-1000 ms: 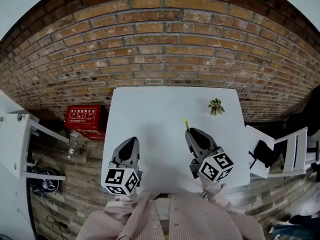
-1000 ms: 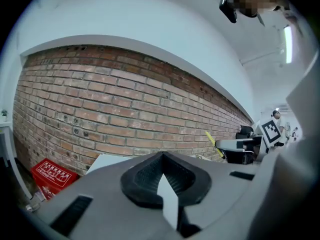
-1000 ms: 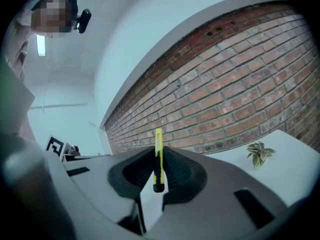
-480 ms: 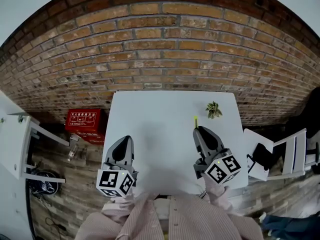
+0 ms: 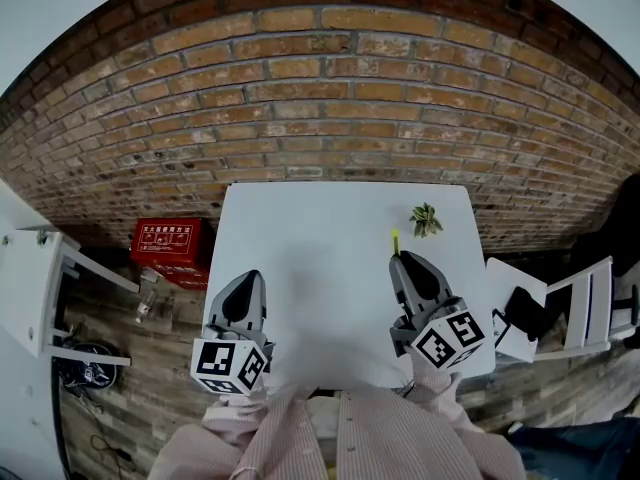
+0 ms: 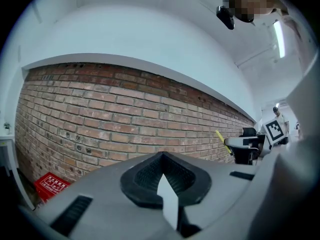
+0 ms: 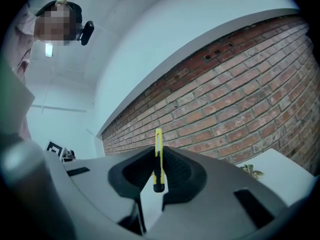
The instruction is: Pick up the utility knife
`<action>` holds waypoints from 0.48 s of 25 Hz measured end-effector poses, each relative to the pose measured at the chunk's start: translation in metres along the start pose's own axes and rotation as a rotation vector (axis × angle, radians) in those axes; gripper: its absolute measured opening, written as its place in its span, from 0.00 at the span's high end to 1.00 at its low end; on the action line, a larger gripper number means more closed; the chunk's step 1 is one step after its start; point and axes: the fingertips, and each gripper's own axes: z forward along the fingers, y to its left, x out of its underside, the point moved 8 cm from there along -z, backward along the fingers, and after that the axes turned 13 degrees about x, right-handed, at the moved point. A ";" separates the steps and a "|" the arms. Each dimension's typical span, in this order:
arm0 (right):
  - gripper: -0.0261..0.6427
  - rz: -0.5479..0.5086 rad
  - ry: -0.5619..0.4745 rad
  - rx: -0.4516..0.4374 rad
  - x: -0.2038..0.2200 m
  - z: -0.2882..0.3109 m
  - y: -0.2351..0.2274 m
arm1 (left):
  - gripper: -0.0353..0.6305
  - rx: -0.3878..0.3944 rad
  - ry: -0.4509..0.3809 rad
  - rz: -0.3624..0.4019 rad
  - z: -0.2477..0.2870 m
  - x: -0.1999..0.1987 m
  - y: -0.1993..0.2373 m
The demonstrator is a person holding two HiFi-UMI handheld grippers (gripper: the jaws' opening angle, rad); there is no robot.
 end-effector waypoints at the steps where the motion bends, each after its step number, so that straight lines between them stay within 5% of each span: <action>1: 0.88 0.000 0.001 0.002 -0.001 0.000 0.000 | 0.96 -0.001 0.002 0.000 0.000 0.000 0.000; 12: 0.88 -0.028 0.000 0.003 -0.002 -0.001 0.005 | 0.96 0.001 0.013 0.001 0.000 0.002 0.000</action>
